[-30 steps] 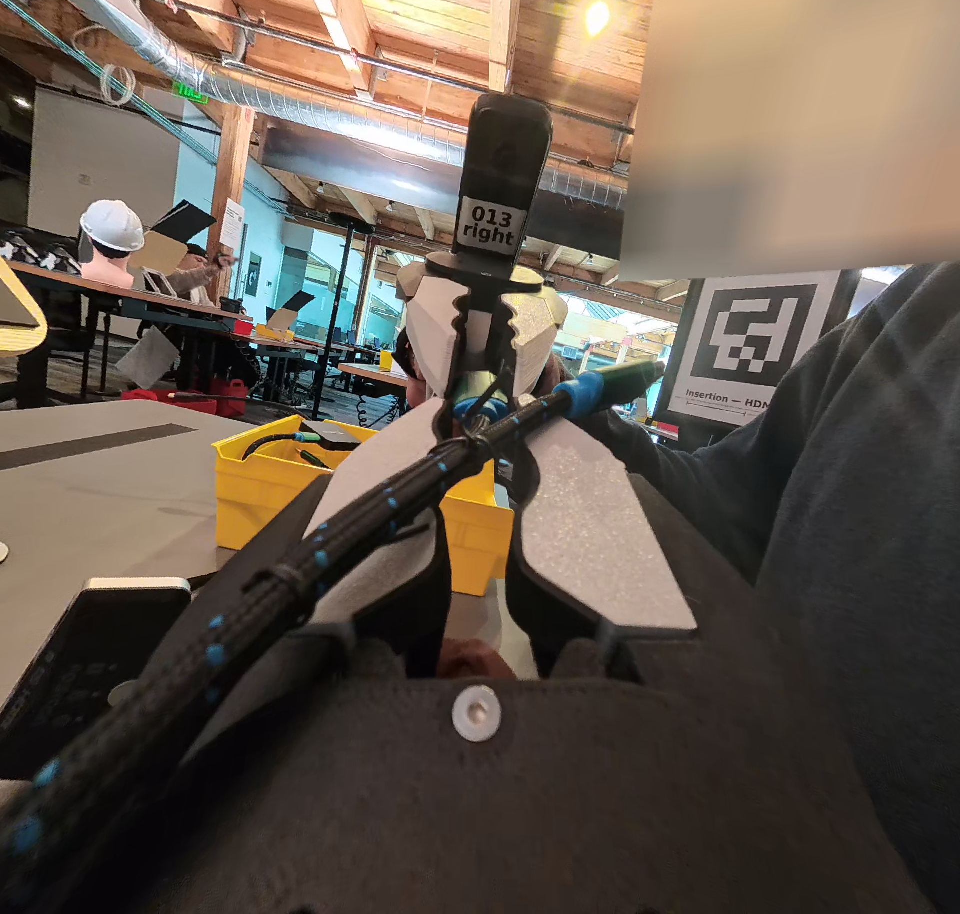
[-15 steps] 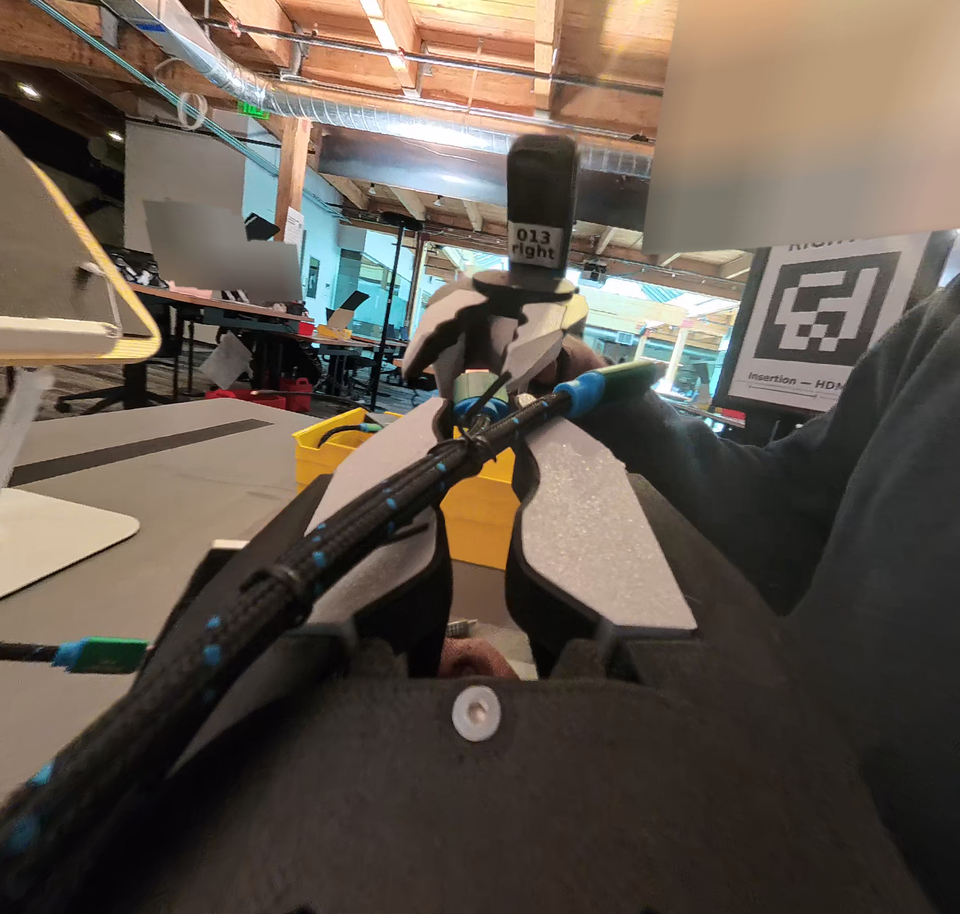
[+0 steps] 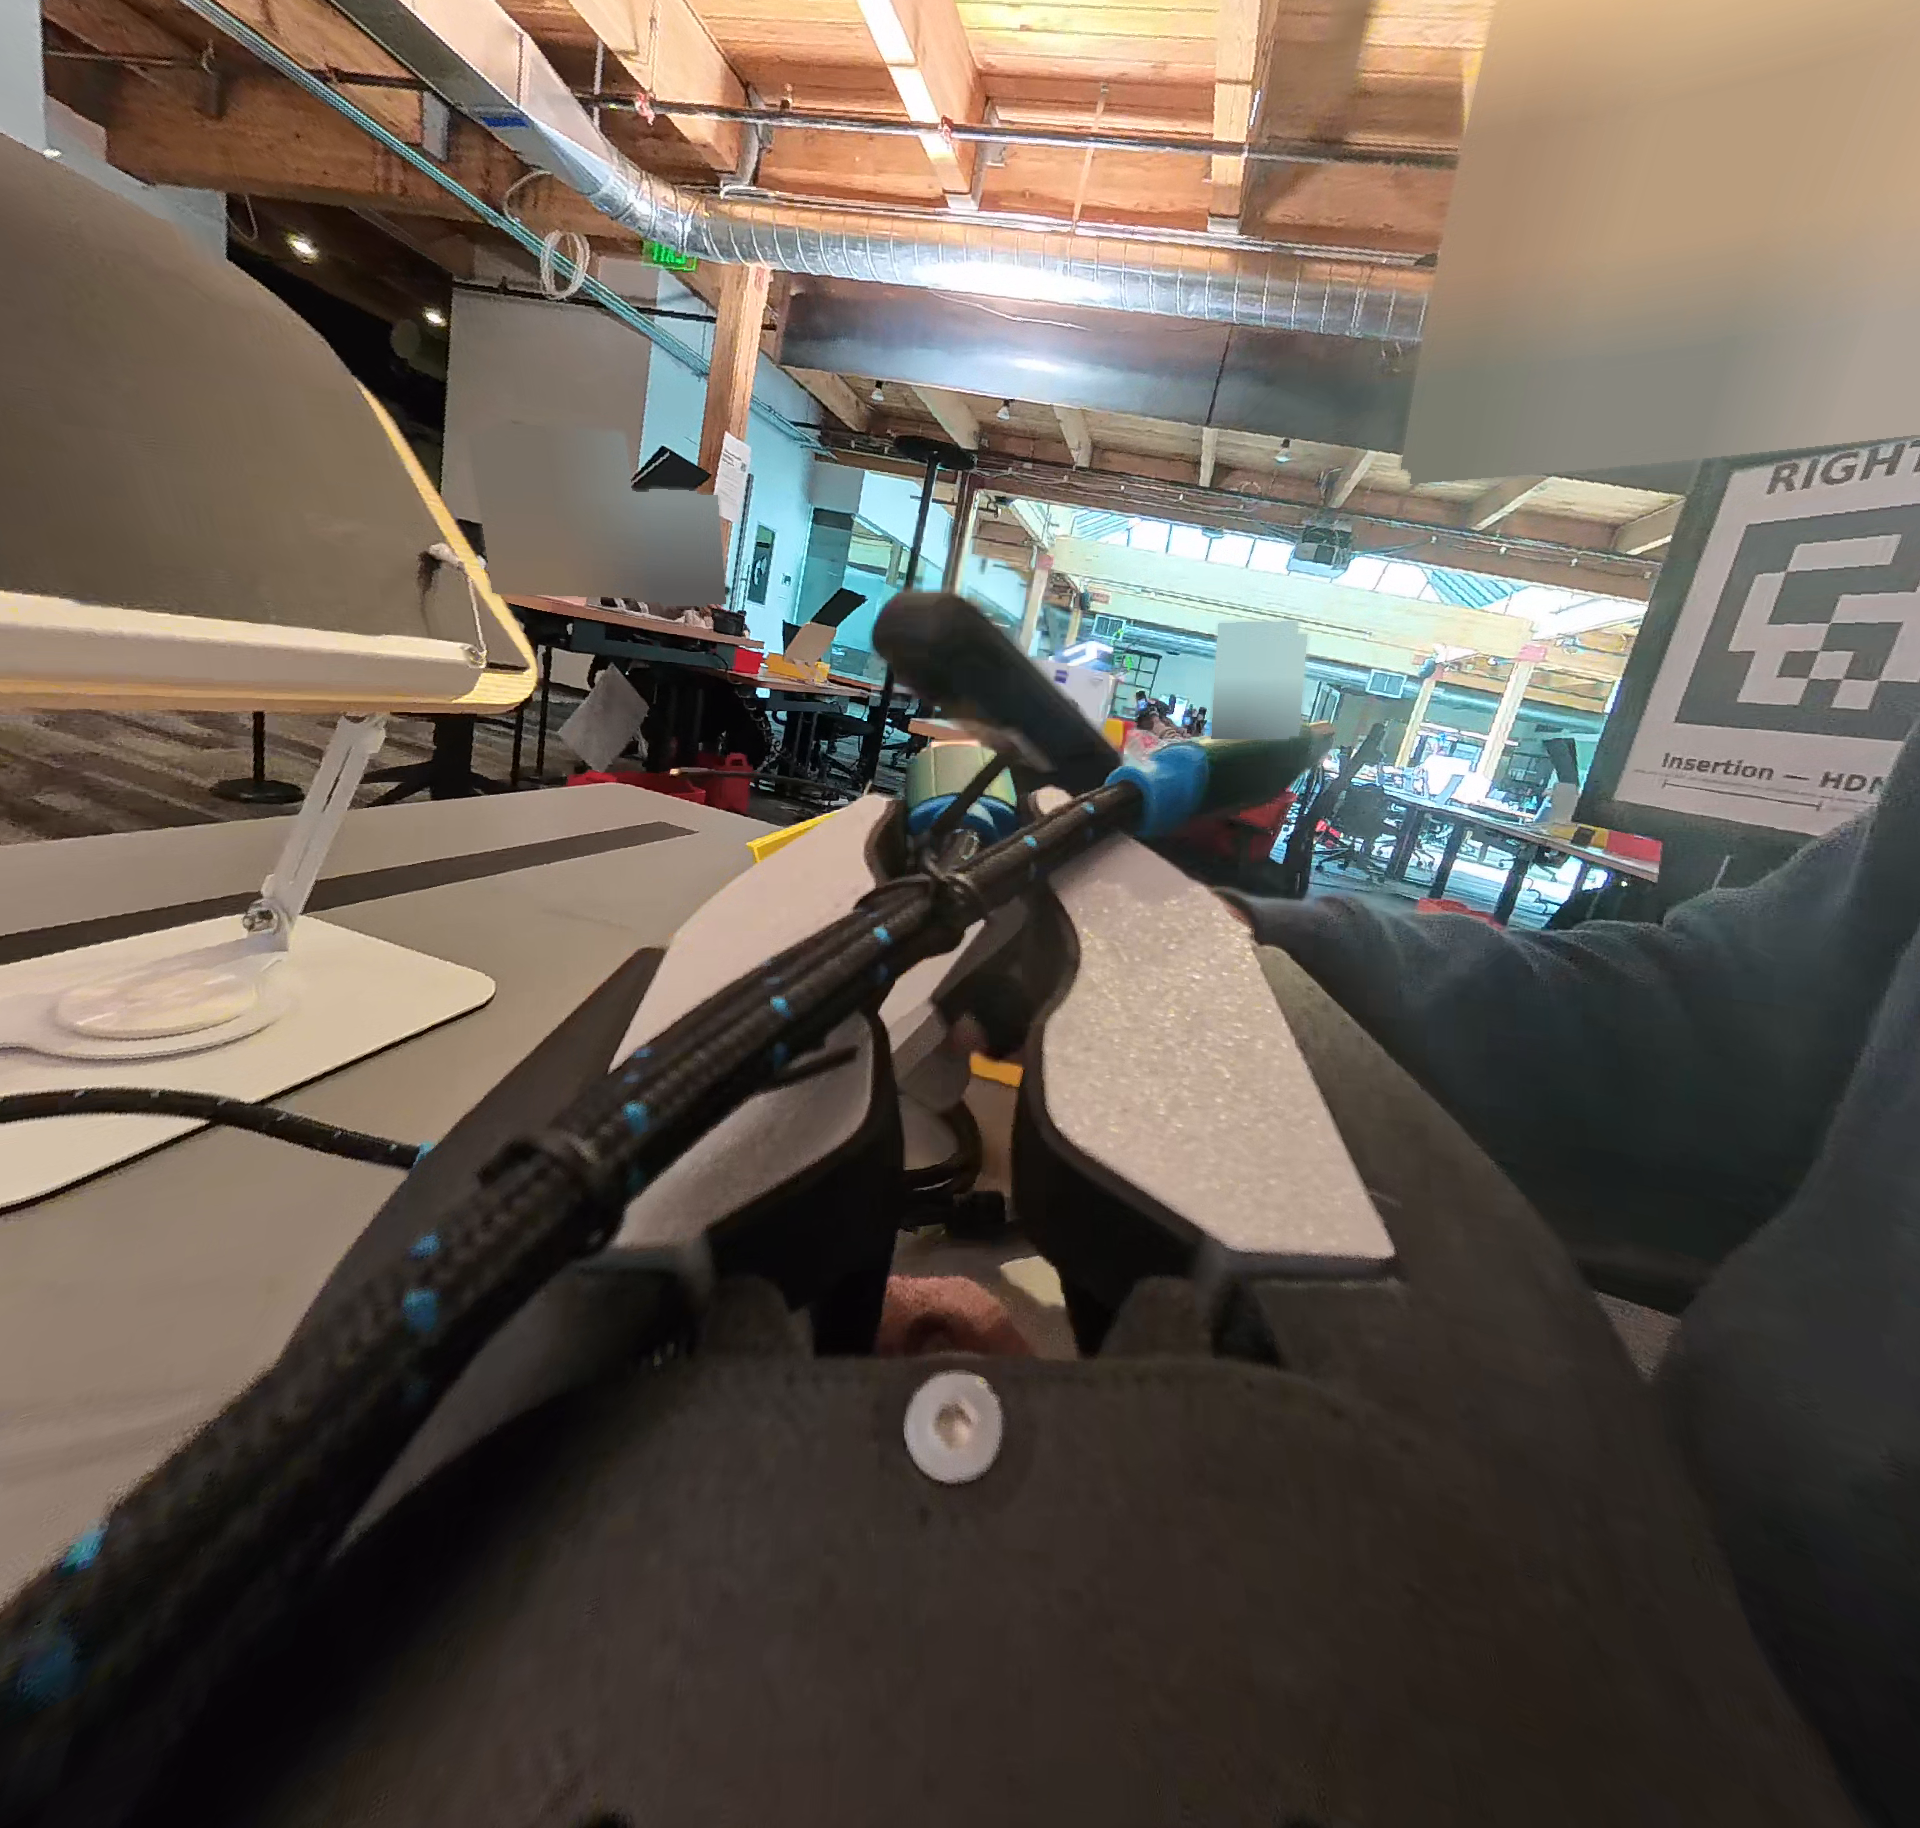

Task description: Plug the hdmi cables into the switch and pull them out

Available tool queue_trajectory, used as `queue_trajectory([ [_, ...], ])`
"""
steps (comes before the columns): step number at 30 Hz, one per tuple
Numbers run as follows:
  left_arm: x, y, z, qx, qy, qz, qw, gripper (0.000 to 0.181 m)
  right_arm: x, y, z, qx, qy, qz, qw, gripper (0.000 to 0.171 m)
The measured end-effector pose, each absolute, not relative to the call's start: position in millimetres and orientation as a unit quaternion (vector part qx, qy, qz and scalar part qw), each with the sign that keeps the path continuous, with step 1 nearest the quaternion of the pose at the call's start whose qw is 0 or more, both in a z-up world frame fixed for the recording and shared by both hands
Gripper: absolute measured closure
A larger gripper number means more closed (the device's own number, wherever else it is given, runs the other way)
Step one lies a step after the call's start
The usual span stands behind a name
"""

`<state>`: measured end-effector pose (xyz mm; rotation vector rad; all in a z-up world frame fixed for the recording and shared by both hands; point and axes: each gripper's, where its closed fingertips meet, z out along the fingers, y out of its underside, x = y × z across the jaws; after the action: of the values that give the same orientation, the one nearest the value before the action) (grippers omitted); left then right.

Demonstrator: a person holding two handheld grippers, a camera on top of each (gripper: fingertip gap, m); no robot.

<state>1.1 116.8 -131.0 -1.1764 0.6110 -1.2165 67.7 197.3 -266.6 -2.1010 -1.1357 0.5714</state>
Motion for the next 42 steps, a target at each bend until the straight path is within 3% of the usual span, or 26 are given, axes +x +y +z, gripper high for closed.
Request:
queue_trajectory([
  [3, -1.4, 119.5, -134.7, -0.518, 0.264, -0.525, 0.622, 0.162, 60.2, 204.5, -293.8, -0.813, -0.452, 0.195, 0.313, 0.118],
  [5, -4.3, 121.8, -135.6, -0.521, 0.258, -0.524, 0.622, 0.162, 60.5, 214.1, -298.5, -0.810, -0.455, 0.173, 0.327, 0.141],
  [7, -7.1, 123.9, -135.4, -0.522, 0.252, -0.524, 0.624, 0.162, 61.1, 218.8, -298.1, -0.805, -0.463, 0.161, 0.334, 0.147],
  [16, -13.4, 127.7, -129.2, -0.521, 0.242, -0.524, 0.628, 0.162, 58.6, 230.8, -236.6, -0.671, -0.546, 0.052, 0.499, 0.150],
  [21, -13.3, 129.4, -125.9, -0.525, 0.237, -0.524, 0.628, 0.162, 60.3, 229.9, -207.8, -0.611, -0.580, -0.018, 0.538, 0.151],
  [34, -0.2, 134.3, -136.7, -0.556, 0.243, -0.511, 0.609, 0.162, 61.5, 214.8, -189.9, -0.531, -0.644, -0.119, 0.538, 0.150],
  [42, 7.8, 136.5, -157.5, -0.588, 0.255, -0.498, 0.584, 0.162, 71.4, 206.5, -250.3, -0.573, -0.686, -0.096, 0.438, 0.147],
])
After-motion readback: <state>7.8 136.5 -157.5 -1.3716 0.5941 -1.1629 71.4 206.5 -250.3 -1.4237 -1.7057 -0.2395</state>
